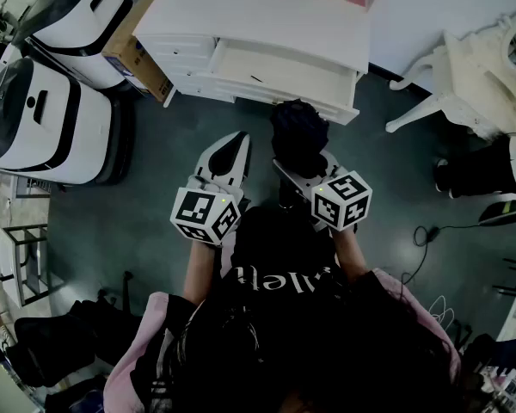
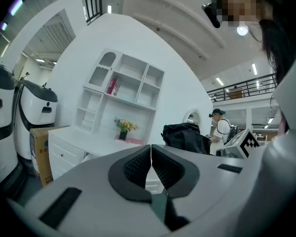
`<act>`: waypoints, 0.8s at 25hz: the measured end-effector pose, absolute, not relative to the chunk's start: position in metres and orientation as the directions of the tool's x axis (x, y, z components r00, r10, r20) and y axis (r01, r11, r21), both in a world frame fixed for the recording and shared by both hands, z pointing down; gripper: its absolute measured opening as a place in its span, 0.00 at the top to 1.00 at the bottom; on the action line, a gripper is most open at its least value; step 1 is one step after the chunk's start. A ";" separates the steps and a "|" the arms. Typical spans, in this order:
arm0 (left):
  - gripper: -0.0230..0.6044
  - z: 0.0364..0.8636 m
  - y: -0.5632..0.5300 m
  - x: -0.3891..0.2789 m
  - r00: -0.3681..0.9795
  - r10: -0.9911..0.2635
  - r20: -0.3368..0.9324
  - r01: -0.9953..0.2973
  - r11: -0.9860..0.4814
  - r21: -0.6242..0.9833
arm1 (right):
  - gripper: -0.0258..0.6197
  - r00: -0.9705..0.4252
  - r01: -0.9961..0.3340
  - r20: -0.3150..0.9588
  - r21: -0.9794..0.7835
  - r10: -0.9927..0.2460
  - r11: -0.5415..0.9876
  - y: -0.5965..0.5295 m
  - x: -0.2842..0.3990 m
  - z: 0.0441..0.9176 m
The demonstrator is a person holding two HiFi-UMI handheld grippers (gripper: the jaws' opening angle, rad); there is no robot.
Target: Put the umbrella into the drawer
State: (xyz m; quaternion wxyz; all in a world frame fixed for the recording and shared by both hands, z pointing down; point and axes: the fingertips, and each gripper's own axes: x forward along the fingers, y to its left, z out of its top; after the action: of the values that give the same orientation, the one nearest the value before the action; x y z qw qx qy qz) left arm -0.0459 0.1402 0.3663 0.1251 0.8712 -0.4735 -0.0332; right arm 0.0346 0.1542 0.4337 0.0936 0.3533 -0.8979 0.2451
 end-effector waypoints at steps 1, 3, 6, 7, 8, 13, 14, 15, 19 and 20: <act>0.94 0.366 0.141 -0.046 0.550 -0.833 0.061 -0.816 -0.521 0.250 | 0.52 -0.732 -0.681 0.341 -0.373 -0.589 0.630 0.154 0.034 0.434; 0.94 0.367 0.142 -0.047 0.552 -0.831 0.061 -0.815 -0.523 0.250 | 0.52 -0.731 -0.683 0.342 -0.371 -0.591 0.630 0.155 0.033 0.434; 0.94 0.366 0.144 -0.049 0.554 -0.830 0.060 -0.814 -0.525 0.249 | 0.52 -0.726 -0.688 0.341 -0.376 -0.597 0.621 0.156 0.032 0.434; 0.94 0.366 0.145 -0.051 0.554 -0.830 0.060 -0.814 -0.525 0.249 | 0.52 -0.725 -0.689 0.341 -0.382 -0.599 0.616 0.156 0.031 0.434; 0.94 0.367 0.146 -0.052 0.554 -0.830 0.059 -0.814 -0.525 0.250 | 0.52 -0.724 -0.689 0.339 -0.389 -0.601 0.612 0.156 0.030 0.434; 0.94 0.367 0.147 -0.061 0.553 -0.832 0.055 -0.813 -0.524 0.254 | 0.52 -0.720 -0.693 0.338 -0.389 -0.606 0.607 0.156 0.024 0.433; 0.94 0.367 0.147 -0.063 0.552 -0.832 0.054 -0.813 -0.523 0.255 | 0.52 -0.719 -0.695 0.339 -0.386 -0.607 0.607 0.156 0.023 0.433; 0.94 0.367 0.148 -0.064 0.552 -0.832 0.054 -0.813 -0.523 0.257 | 0.52 -0.717 -0.696 0.340 -0.385 -0.608 0.606 0.156 0.022 0.433; 0.94 0.371 0.149 -0.070 0.551 -0.832 0.061 -0.812 -0.518 0.270 | 0.52 -0.713 -0.701 0.346 -0.387 -0.610 0.600 0.160 0.019 0.433; 0.94 0.373 0.149 -0.070 0.550 -0.832 0.065 -0.812 -0.515 0.275 | 0.52 -0.712 -0.702 0.349 -0.386 -0.609 0.599 0.161 0.019 0.433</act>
State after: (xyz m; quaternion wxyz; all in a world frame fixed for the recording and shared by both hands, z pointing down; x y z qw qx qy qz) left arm -0.0697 0.1485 0.3728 0.1376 0.8696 -0.4726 -0.0377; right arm 0.0193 0.1614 0.4329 0.0905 0.3685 -0.8895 0.2547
